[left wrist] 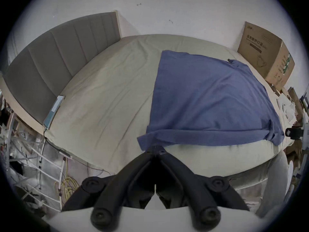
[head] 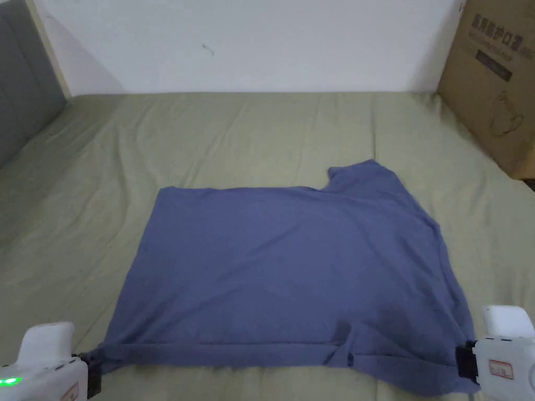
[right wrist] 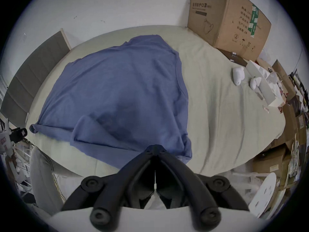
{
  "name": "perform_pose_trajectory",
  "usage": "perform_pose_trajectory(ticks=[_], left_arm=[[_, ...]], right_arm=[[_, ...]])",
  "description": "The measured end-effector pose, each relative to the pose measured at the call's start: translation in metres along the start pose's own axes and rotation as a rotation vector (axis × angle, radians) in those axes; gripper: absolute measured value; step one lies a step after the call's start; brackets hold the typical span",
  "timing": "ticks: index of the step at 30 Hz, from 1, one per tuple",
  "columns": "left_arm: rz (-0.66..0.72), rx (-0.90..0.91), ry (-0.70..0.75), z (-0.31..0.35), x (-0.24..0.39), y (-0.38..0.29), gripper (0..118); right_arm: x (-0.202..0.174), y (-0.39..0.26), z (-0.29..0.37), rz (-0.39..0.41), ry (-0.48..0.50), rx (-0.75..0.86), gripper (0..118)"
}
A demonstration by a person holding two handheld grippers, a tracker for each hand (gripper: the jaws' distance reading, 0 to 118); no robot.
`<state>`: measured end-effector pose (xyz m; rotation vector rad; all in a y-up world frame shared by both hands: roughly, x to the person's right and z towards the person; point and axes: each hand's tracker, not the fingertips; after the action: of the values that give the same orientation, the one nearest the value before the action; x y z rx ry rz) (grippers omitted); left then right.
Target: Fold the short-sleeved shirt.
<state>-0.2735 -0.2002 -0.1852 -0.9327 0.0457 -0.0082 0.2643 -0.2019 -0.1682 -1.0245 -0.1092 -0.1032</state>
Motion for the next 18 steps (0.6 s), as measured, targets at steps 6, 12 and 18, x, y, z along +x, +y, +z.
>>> perform_pose_trajectory(ticks=[6,12,18], left_arm=[[0.056,0.005,-0.044,-0.012,-0.011,0.011,94],[0.047,-0.021,-0.031,-0.060,-0.016,0.019,28],[-0.006,-0.045,-0.019,-0.079,-0.015,0.019,1]], right_arm=[[-0.005,0.001,0.001,-0.030,0.012,-0.010,0],[-0.009,0.002,-0.003,-0.039,0.008,-0.031,0],[-0.003,-0.004,-0.004,-0.084,0.009,-0.049,0]])
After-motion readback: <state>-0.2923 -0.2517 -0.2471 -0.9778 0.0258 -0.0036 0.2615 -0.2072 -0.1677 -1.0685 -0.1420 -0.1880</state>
